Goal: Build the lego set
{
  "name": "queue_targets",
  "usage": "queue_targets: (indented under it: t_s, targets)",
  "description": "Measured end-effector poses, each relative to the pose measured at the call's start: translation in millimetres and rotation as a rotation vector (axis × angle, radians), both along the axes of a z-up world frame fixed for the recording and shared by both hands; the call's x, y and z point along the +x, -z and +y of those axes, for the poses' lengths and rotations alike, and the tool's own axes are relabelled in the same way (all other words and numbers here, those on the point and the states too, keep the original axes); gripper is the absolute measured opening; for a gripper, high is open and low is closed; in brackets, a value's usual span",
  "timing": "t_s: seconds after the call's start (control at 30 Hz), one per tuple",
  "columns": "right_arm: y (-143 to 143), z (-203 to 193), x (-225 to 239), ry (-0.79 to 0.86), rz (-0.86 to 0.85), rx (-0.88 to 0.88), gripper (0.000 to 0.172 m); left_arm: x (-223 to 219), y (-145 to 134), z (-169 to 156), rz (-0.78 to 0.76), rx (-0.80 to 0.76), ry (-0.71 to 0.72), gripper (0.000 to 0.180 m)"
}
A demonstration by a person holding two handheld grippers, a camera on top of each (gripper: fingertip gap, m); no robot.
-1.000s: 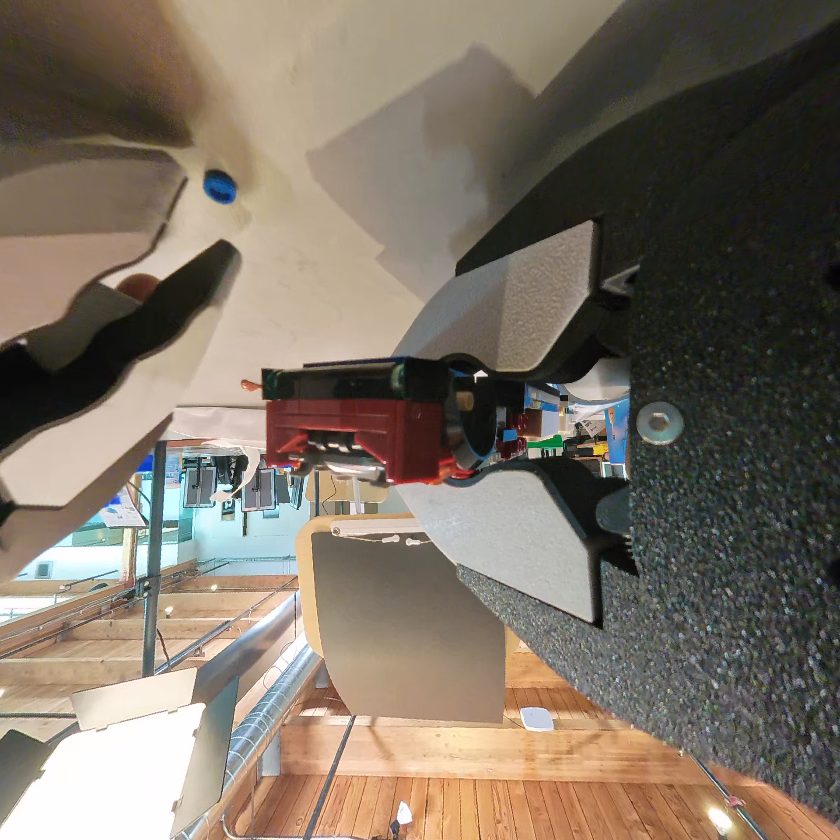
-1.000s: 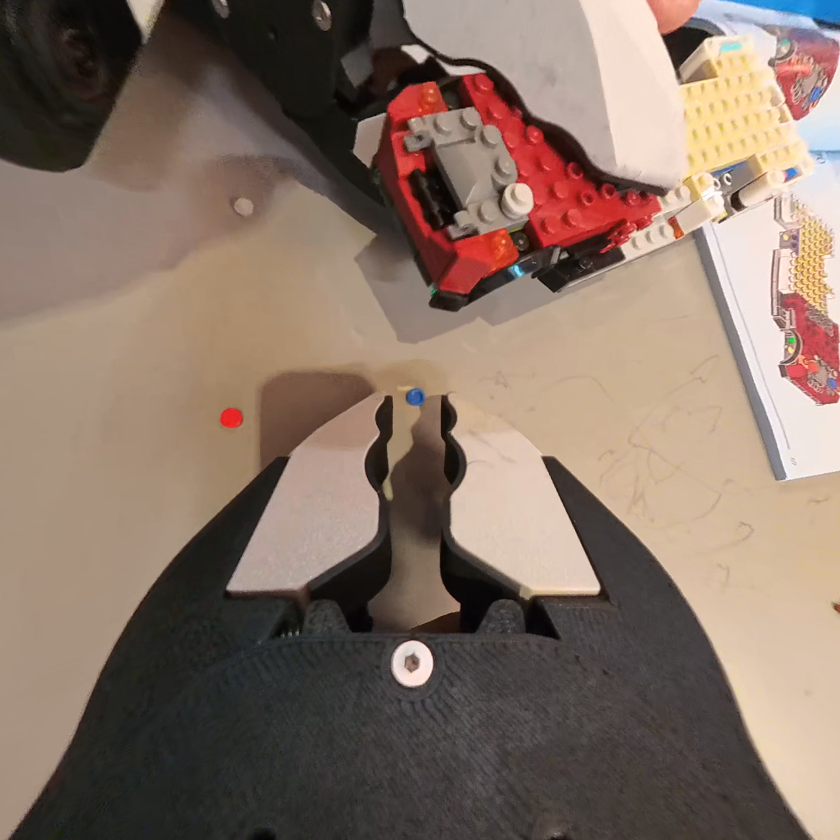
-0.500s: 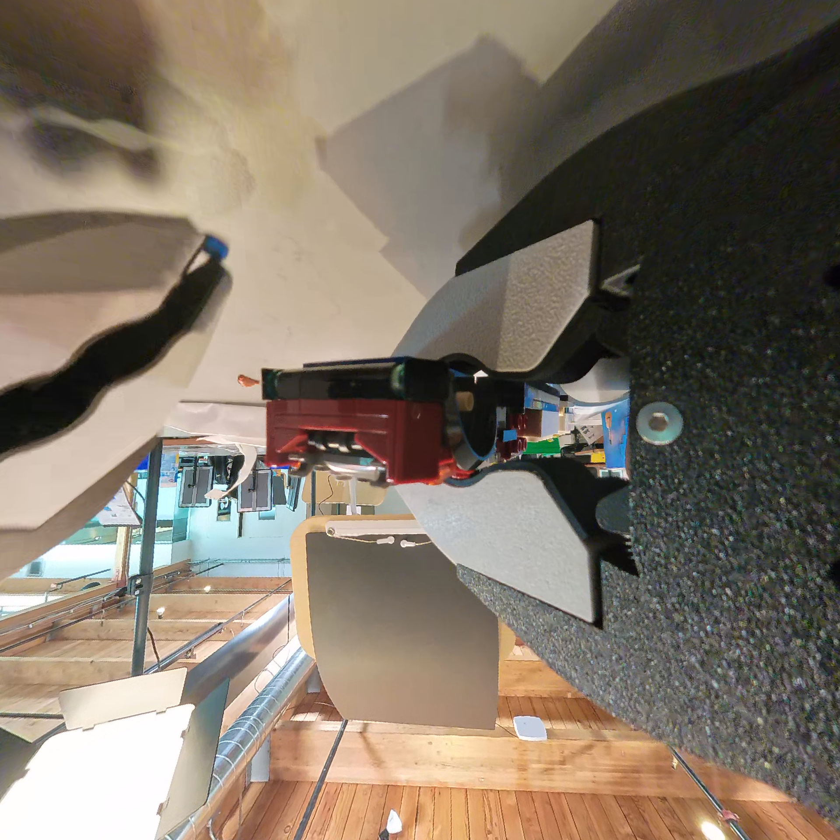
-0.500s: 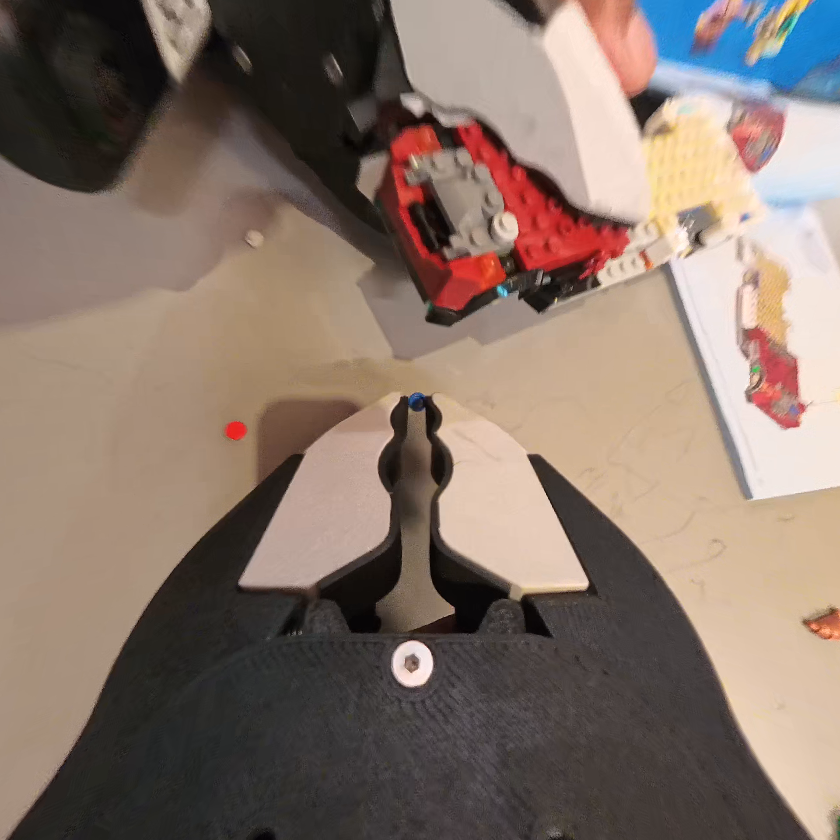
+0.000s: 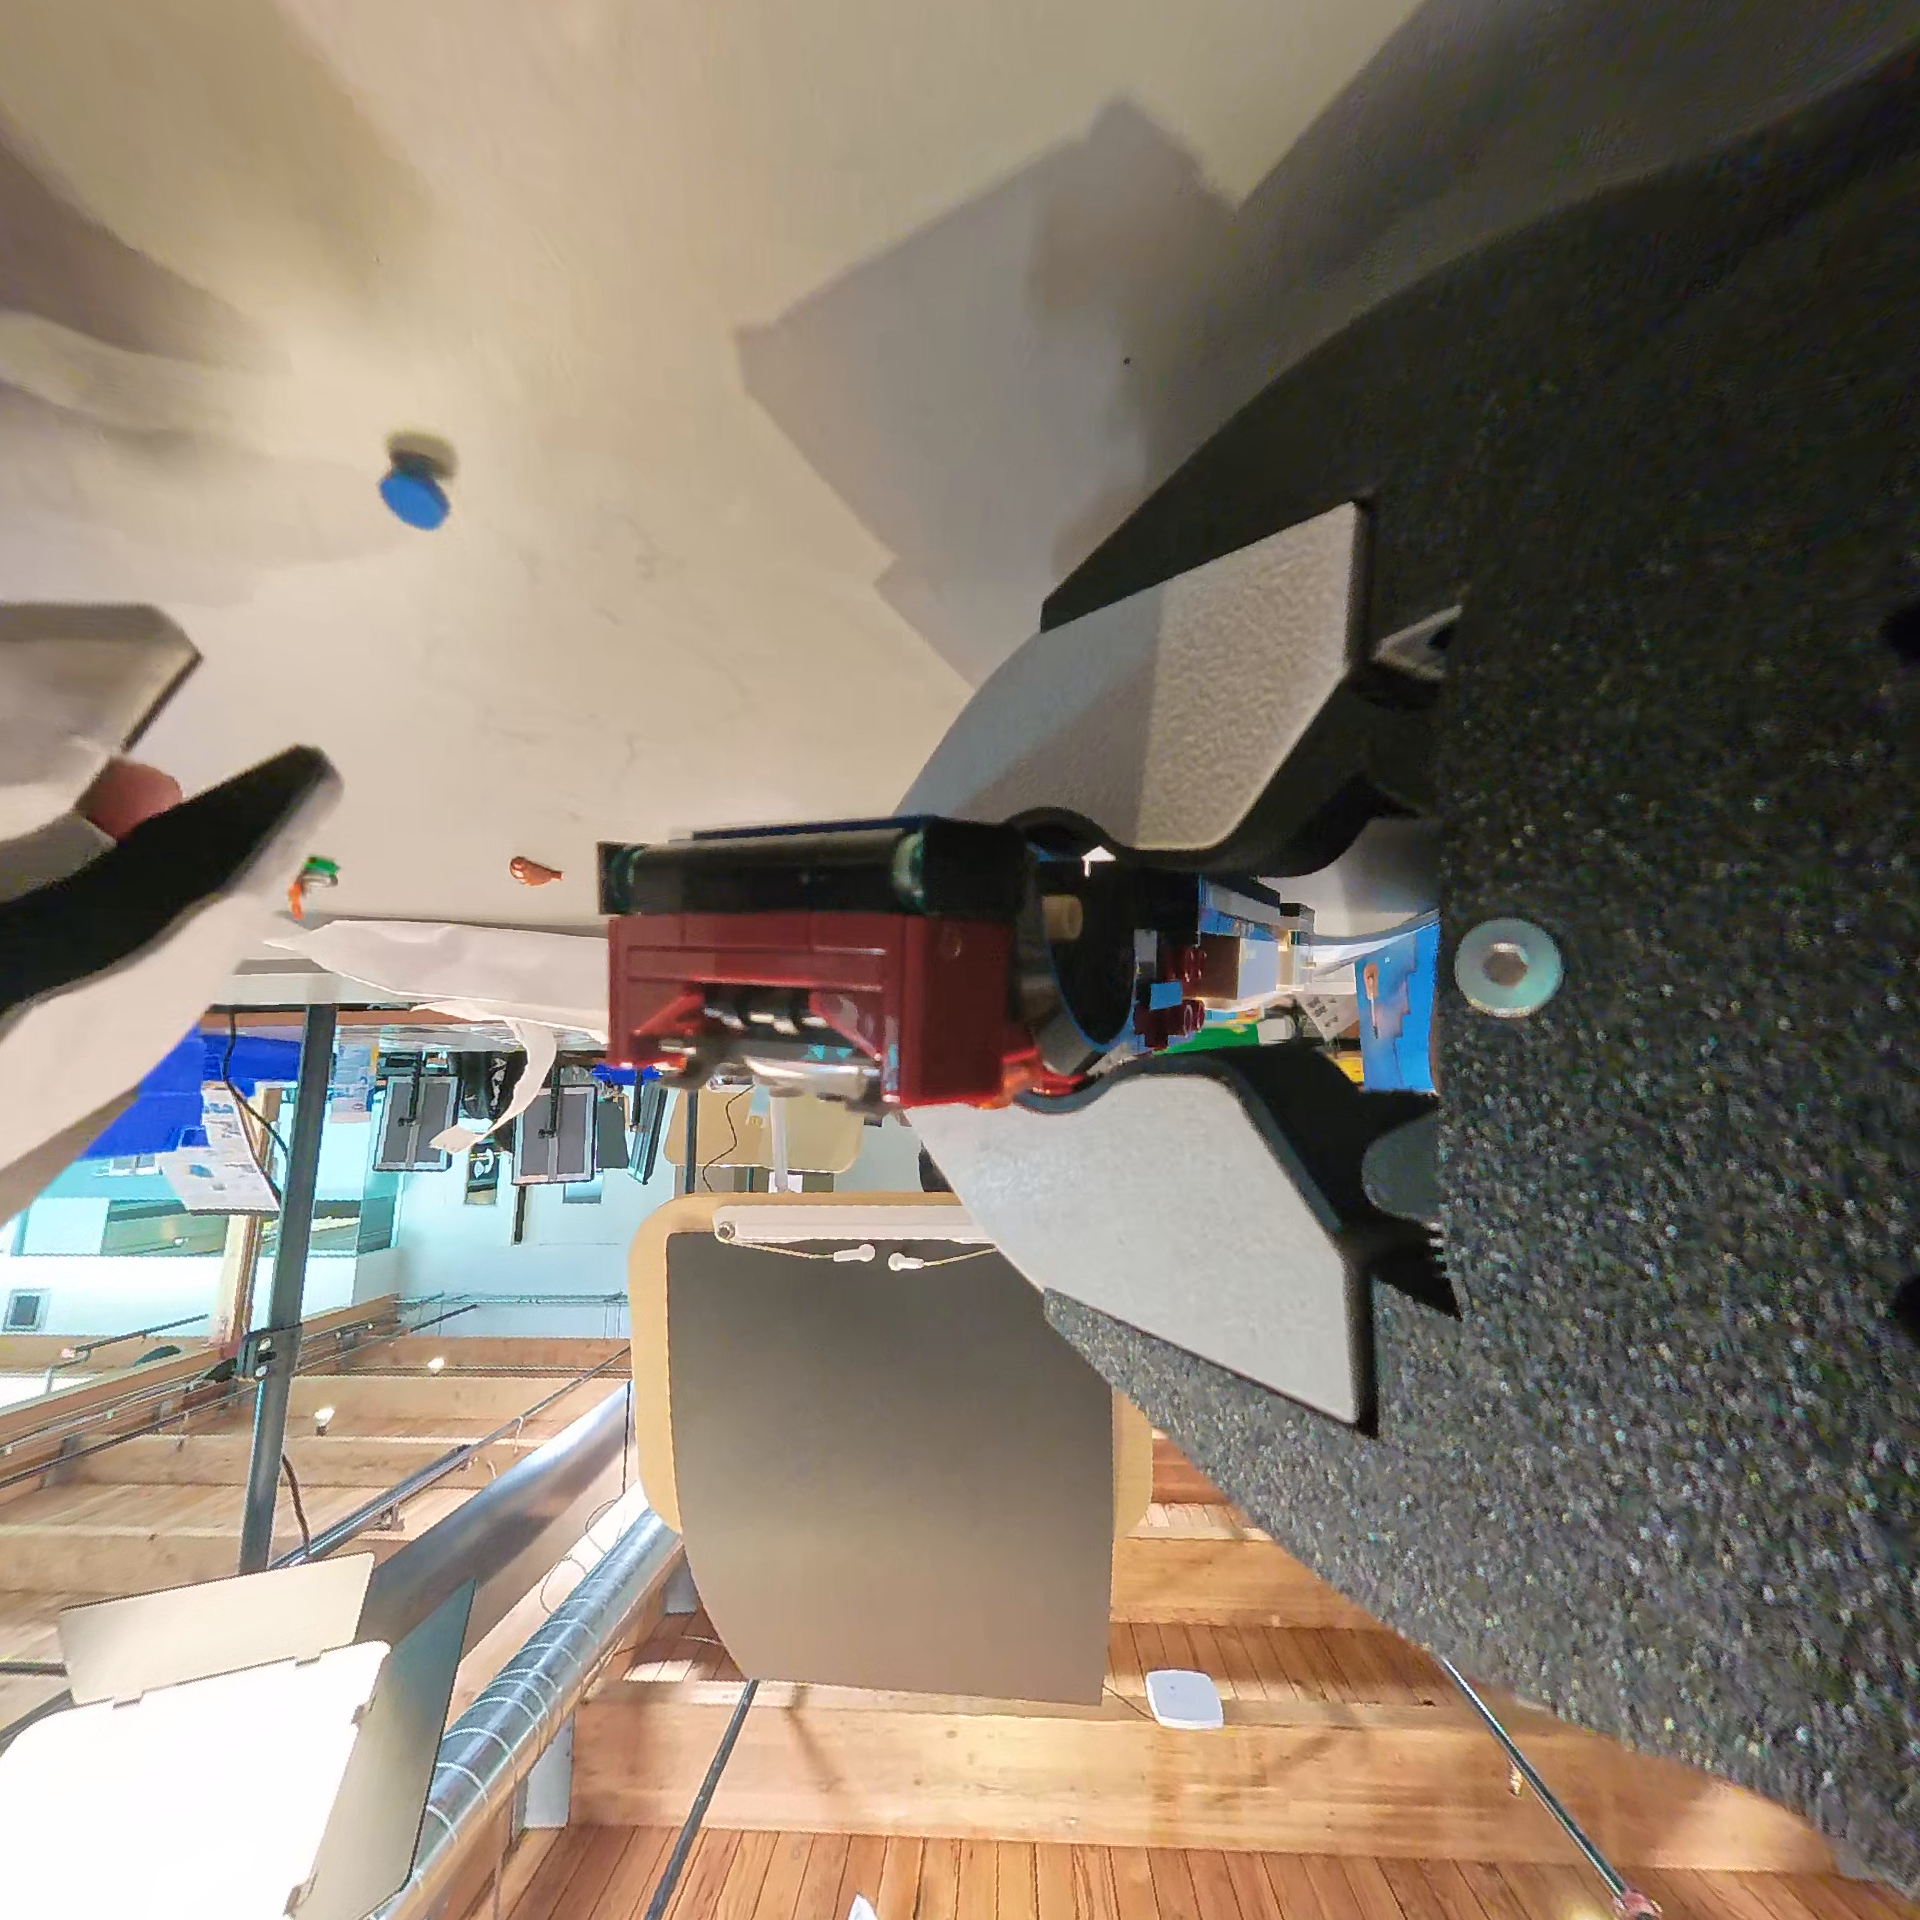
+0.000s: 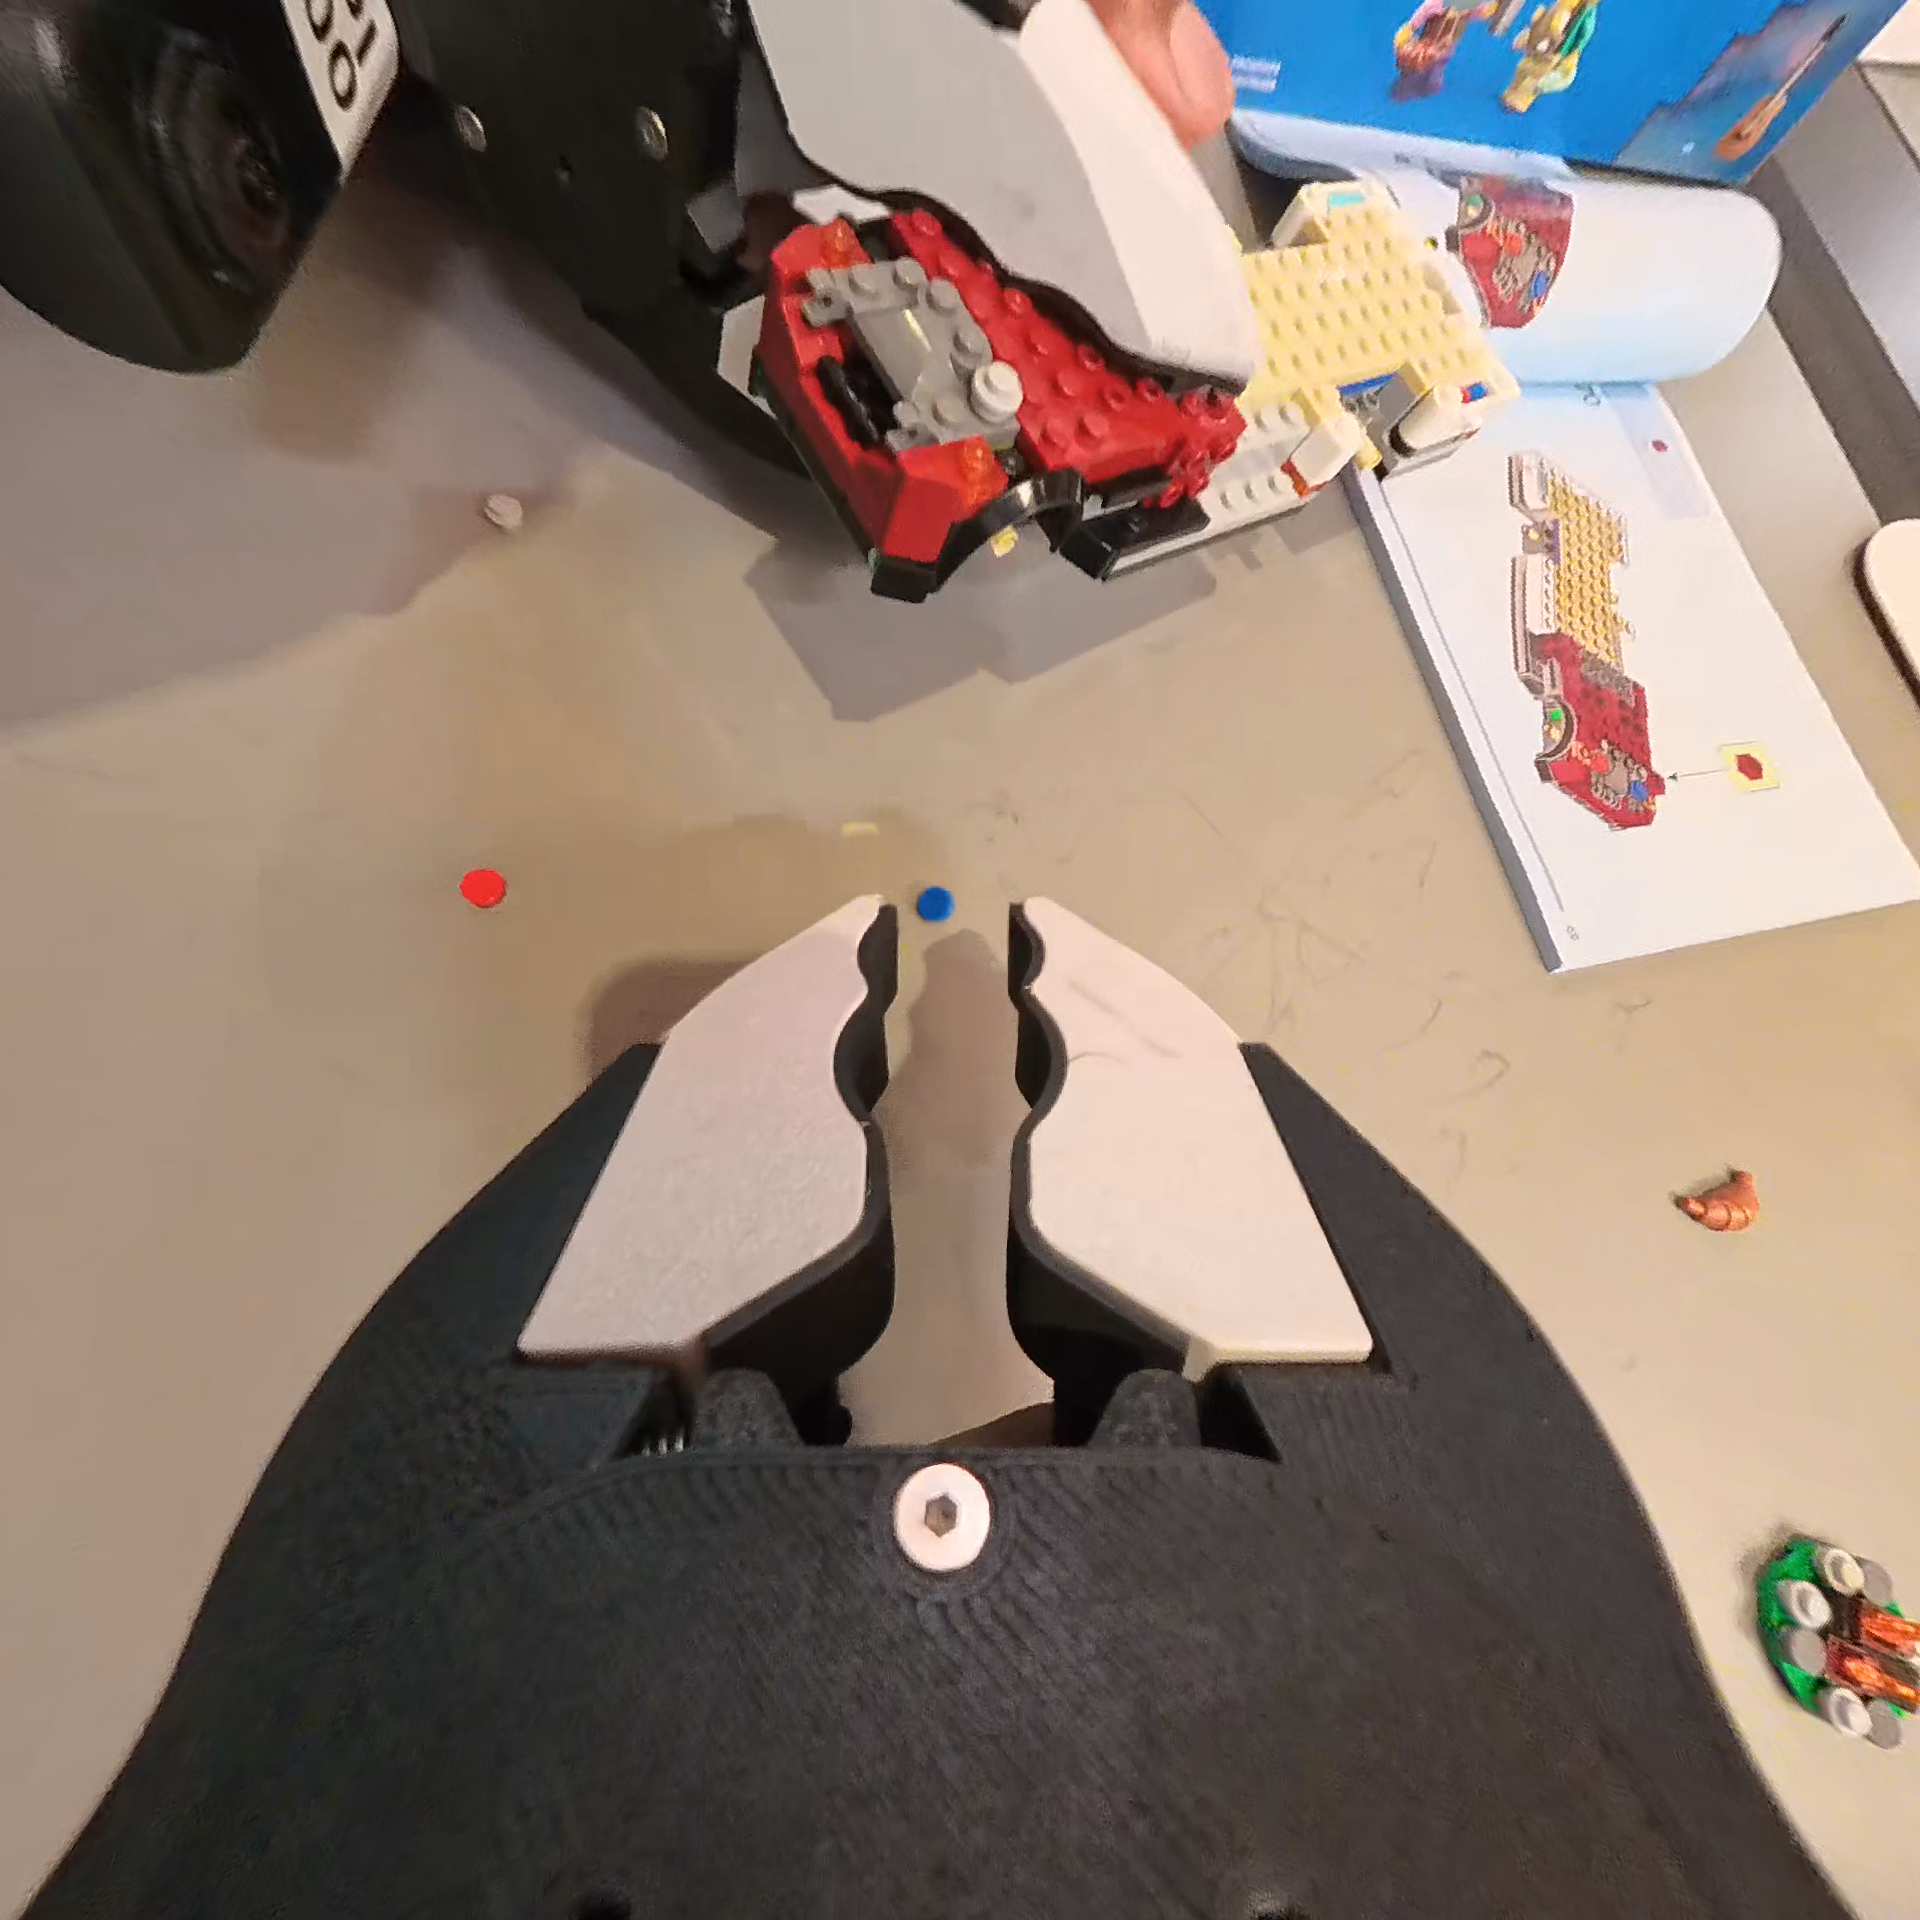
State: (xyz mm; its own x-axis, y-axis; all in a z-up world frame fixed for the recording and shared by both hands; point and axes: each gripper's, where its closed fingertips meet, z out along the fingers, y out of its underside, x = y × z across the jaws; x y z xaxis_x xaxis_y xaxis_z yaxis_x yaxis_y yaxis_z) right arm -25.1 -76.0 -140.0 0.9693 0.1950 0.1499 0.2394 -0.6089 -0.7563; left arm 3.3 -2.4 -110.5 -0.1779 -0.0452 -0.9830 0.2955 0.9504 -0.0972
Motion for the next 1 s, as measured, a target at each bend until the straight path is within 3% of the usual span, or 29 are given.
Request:
queue_targets:
  t_s: [0.43, 1.0]
  targets:
    - [31.0, 14.1, -3.0, 0.038, 0.042, -0.126, 0.019, -1.7, 0.2, -2.7, -0.011, 0.015, 0.013, 0.035]
    - [33.5, 17.6, -3.8, 0.055, 0.094, -0.151, 0.008, -1.9, -2.1, -4.0, -0.032, 0.011, 0.019, 0.035]
